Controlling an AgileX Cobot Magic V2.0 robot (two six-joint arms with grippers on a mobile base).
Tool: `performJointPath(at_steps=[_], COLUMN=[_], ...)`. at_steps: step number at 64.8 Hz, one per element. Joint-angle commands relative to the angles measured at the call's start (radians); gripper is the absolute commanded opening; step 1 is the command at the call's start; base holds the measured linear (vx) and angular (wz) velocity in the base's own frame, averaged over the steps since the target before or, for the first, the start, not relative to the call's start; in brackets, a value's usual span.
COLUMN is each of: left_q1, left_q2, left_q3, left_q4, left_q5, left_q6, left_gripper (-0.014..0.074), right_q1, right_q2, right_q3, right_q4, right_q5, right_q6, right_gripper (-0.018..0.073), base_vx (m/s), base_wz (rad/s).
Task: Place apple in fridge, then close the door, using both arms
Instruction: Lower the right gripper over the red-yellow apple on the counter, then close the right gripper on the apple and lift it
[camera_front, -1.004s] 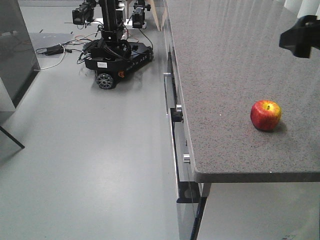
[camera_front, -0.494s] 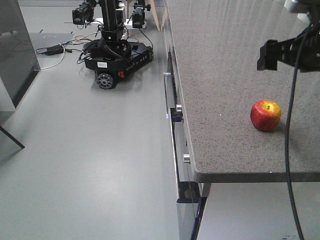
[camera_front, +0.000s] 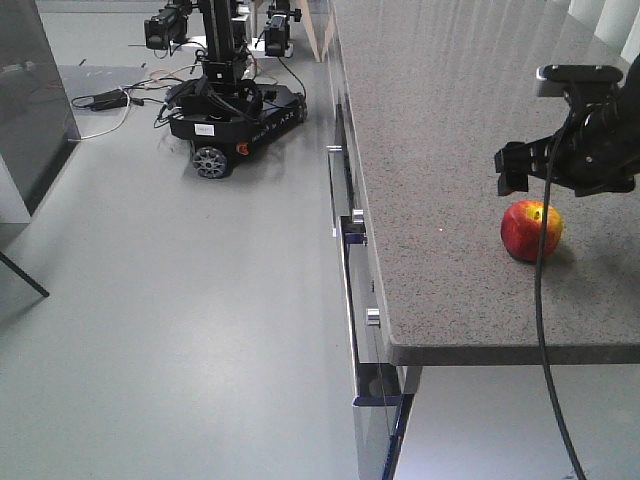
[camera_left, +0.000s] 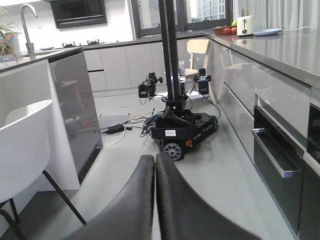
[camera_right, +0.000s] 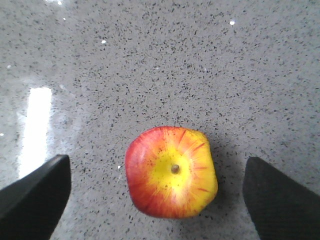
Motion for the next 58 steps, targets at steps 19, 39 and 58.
performJointPath(at_steps=[19, 39, 58], left_q1=[-0.006, -0.006, -0.006], left_q2=[-0.016, -0.016, -0.016], left_q3=[0.029, 0.029, 0.029], left_q4=[-0.008, -0.008, -0.008], left_q5=[-0.069, -0.069, -0.069], left_q6=[-0.01, -0.01, -0.01], left_gripper=[-0.0006, -0.0006, -0.0006], right_q1=[-0.003, -0.003, -0.003], right_q2=[0.045, 0.099, 0.109], right_q3=[-0.035, -0.035, -0.035], right_q4=[-0.051, -0.059, -0.101], right_q5=[-0.068, -0.077, -0.076], right_q6=[0.009, 0.011, 0.041], right_gripper=[0.0648, 0.064, 0.0571], base_vx=[0.0, 0.0, 0.0], base_wz=[0.0, 0.0, 0.0])
